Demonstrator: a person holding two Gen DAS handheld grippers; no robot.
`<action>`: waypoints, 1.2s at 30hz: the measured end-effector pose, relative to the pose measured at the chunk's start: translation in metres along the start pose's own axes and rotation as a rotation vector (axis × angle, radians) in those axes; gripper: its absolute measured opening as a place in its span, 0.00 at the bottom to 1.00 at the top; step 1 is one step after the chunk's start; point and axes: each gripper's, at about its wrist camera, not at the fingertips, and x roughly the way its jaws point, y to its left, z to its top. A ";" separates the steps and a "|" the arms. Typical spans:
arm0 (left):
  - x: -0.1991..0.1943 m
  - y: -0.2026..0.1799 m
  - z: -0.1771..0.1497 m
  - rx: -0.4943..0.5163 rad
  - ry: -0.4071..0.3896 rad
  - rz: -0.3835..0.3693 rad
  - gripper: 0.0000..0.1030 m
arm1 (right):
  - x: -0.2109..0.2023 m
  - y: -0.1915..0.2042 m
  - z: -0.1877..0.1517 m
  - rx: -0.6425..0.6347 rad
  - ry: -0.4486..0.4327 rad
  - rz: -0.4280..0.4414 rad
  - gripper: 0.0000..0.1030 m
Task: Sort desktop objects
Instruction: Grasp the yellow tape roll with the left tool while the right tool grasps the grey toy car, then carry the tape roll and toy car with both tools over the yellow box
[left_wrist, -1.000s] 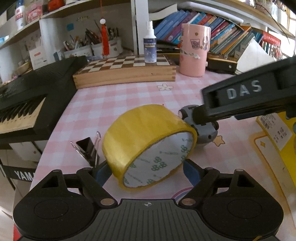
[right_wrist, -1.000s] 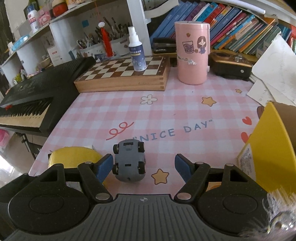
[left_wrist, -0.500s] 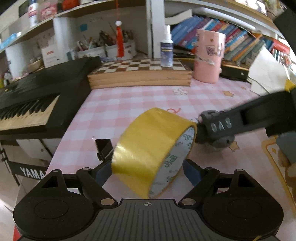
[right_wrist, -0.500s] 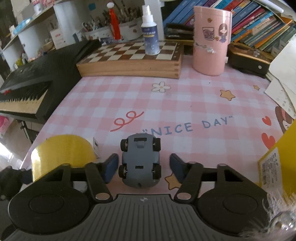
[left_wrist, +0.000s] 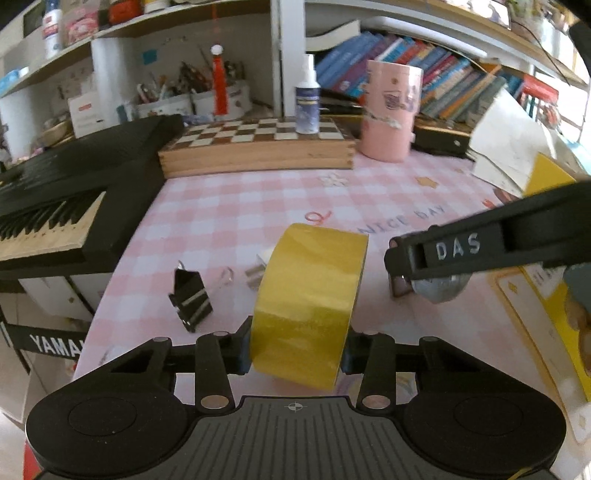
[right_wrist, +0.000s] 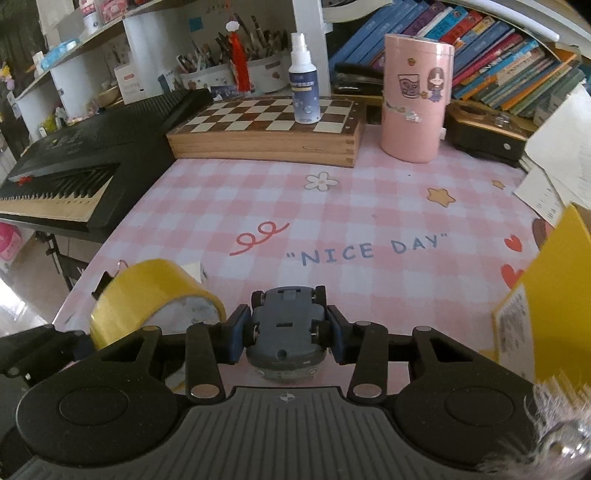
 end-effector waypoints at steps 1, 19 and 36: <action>-0.003 -0.001 -0.001 0.000 0.004 -0.004 0.40 | -0.004 -0.001 -0.001 0.005 0.002 -0.001 0.40; -0.064 0.028 -0.033 -0.282 0.059 -0.157 0.11 | -0.091 -0.001 -0.057 0.057 -0.016 0.006 0.39; -0.169 0.050 -0.076 -0.393 -0.017 -0.184 0.11 | -0.164 0.032 -0.112 0.049 -0.064 0.046 0.39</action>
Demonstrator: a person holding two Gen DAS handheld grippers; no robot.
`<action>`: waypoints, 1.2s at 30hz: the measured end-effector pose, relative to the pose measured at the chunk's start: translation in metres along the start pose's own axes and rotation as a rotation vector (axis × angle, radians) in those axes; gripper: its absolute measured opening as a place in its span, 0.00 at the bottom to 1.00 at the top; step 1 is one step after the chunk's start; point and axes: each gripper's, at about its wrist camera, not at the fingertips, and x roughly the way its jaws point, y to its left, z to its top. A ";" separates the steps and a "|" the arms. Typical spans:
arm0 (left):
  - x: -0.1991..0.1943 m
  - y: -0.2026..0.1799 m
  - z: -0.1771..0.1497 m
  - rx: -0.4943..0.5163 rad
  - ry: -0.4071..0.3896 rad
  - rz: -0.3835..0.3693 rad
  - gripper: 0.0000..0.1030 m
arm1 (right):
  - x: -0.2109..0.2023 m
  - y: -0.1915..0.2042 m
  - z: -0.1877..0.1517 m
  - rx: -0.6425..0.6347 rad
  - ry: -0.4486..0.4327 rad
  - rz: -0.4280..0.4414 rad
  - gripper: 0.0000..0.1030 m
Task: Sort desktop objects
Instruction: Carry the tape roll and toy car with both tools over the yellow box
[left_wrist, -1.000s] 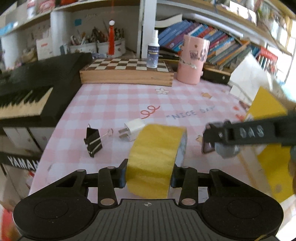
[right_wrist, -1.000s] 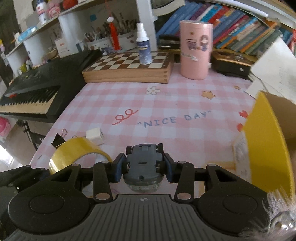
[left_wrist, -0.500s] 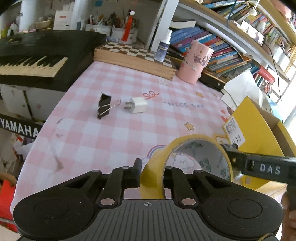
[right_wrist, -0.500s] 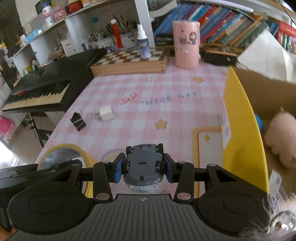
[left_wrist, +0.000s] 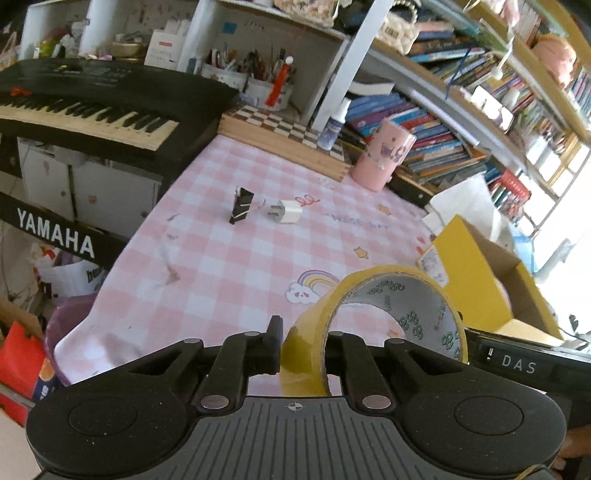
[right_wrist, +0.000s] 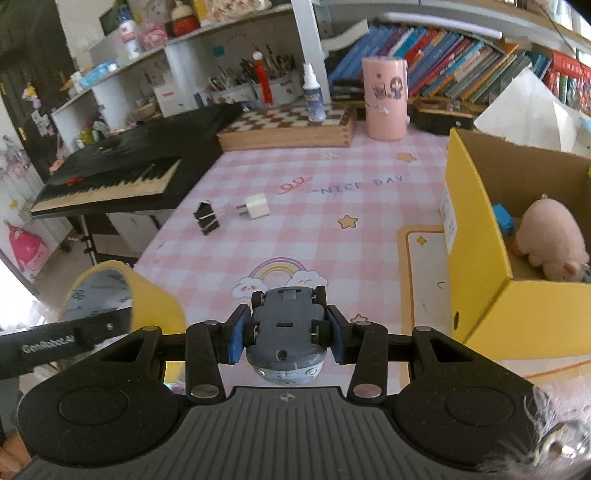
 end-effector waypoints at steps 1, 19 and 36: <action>-0.006 -0.001 -0.002 0.004 -0.004 -0.004 0.11 | -0.007 0.001 -0.003 0.002 -0.006 0.000 0.39; -0.022 -0.051 -0.054 0.182 0.115 -0.193 0.11 | -0.102 -0.013 -0.100 0.212 -0.054 -0.166 0.39; 0.009 -0.129 -0.069 0.337 0.182 -0.310 0.11 | -0.133 -0.076 -0.124 0.365 -0.065 -0.295 0.39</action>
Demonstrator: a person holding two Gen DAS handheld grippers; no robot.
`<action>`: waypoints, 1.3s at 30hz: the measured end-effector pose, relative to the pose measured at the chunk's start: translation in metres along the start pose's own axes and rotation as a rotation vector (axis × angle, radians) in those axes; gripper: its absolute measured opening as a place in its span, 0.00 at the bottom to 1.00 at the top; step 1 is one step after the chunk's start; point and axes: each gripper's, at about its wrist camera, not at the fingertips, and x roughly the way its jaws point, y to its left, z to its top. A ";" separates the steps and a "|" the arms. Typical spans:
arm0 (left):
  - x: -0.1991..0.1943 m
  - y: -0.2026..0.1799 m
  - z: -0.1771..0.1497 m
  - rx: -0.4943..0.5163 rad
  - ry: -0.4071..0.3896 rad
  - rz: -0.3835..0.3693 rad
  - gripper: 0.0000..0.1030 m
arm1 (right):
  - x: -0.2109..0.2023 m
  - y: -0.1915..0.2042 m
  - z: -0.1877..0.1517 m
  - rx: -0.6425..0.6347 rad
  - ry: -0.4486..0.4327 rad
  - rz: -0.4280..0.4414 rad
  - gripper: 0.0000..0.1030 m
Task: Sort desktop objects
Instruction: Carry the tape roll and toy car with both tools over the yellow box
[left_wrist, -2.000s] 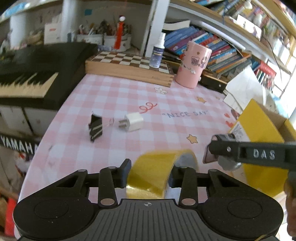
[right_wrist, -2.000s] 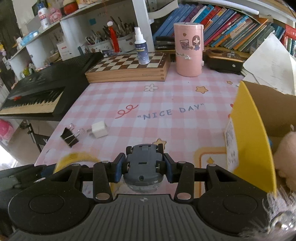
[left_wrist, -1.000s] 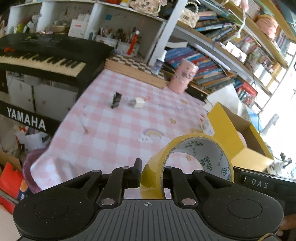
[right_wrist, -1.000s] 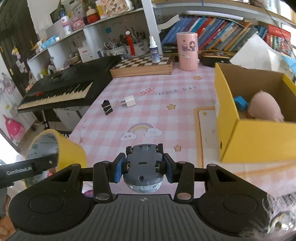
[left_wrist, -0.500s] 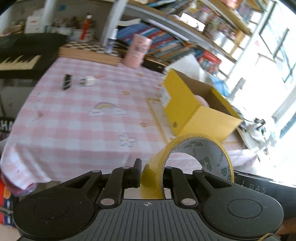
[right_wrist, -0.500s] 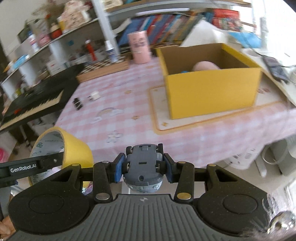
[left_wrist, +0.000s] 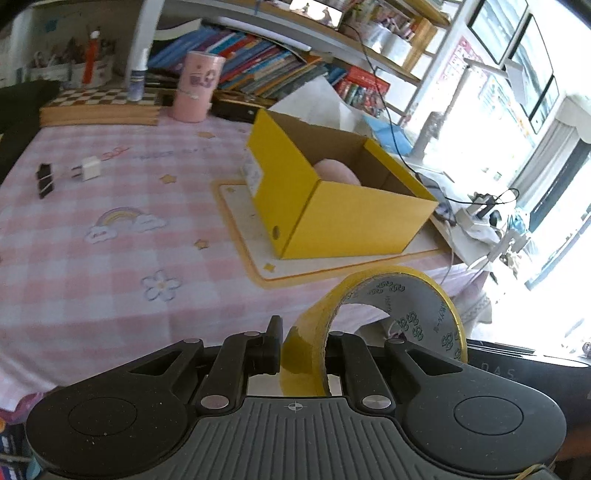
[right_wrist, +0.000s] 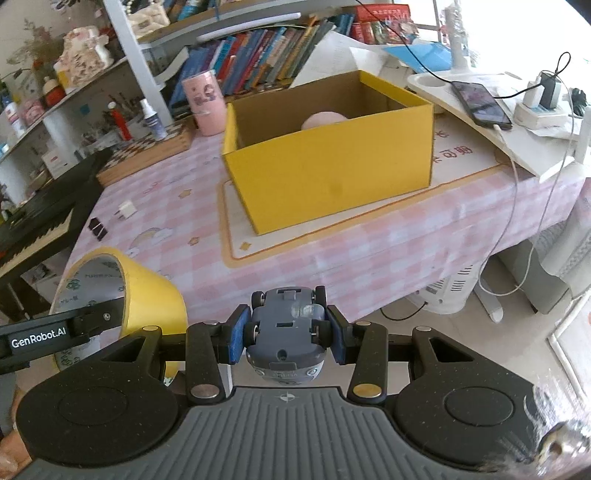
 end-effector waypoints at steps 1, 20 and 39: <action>0.003 -0.005 0.003 0.006 -0.001 0.001 0.11 | 0.001 -0.004 0.003 0.003 0.000 -0.001 0.39; 0.070 -0.094 0.097 0.064 -0.193 0.018 0.11 | 0.020 -0.103 0.107 -0.031 -0.107 0.000 0.39; 0.171 -0.120 0.140 0.273 -0.167 0.398 0.11 | 0.093 -0.114 0.212 -0.207 -0.170 0.166 0.39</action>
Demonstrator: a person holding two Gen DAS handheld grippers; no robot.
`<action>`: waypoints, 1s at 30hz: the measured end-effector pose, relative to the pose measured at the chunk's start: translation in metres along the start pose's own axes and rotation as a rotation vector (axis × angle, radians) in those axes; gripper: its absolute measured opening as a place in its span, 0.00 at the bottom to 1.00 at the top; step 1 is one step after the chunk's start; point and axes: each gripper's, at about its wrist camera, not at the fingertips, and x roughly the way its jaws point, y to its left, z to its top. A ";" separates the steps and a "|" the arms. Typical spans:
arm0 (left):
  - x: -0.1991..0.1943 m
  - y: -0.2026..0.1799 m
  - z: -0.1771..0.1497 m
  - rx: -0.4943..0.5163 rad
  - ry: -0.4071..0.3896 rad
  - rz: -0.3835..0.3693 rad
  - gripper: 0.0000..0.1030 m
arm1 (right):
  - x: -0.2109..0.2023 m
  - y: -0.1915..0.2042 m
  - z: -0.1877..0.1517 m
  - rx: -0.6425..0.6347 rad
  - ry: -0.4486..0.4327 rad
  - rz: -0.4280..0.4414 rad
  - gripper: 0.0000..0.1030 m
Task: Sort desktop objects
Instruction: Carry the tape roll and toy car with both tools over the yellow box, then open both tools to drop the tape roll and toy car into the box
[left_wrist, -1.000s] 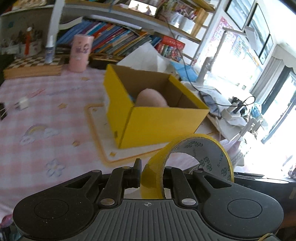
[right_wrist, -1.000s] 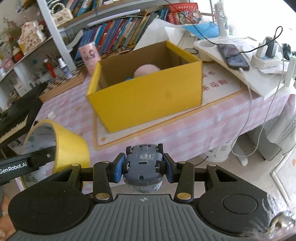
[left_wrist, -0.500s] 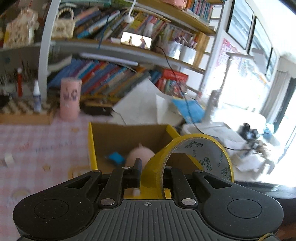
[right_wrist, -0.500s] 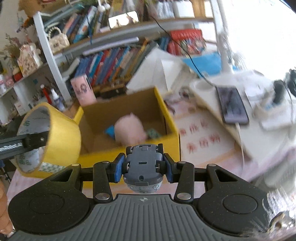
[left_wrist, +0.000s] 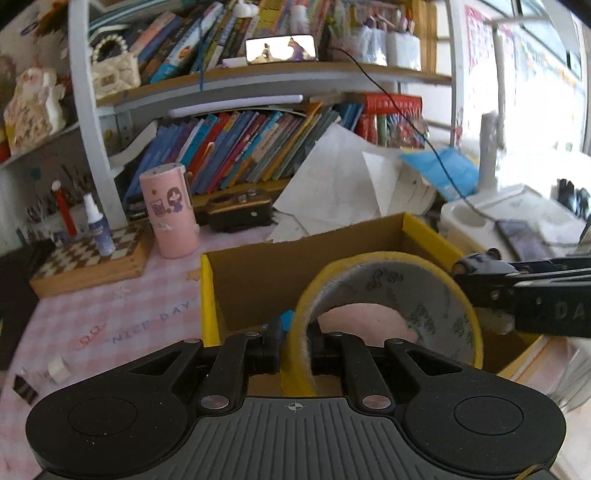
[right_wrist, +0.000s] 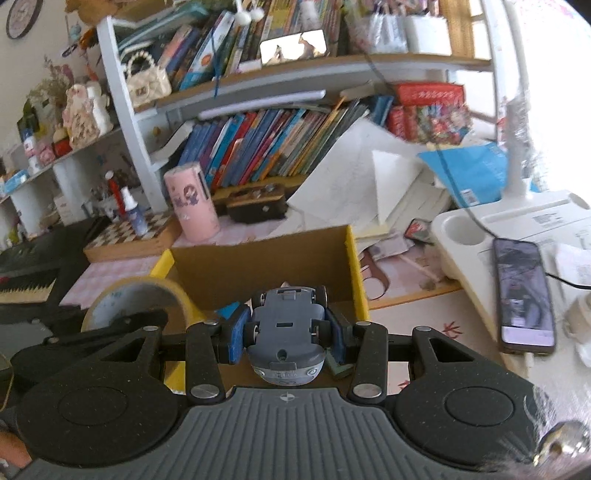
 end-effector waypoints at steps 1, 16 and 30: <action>0.003 -0.003 0.000 0.019 0.007 0.010 0.10 | 0.004 0.001 -0.001 -0.013 0.009 0.006 0.39; 0.037 -0.010 -0.016 0.109 0.146 0.125 0.17 | 0.059 0.015 -0.016 -0.257 0.177 0.092 0.39; 0.013 -0.007 -0.016 0.094 0.103 0.115 0.45 | 0.077 0.015 -0.019 -0.235 0.252 0.133 0.40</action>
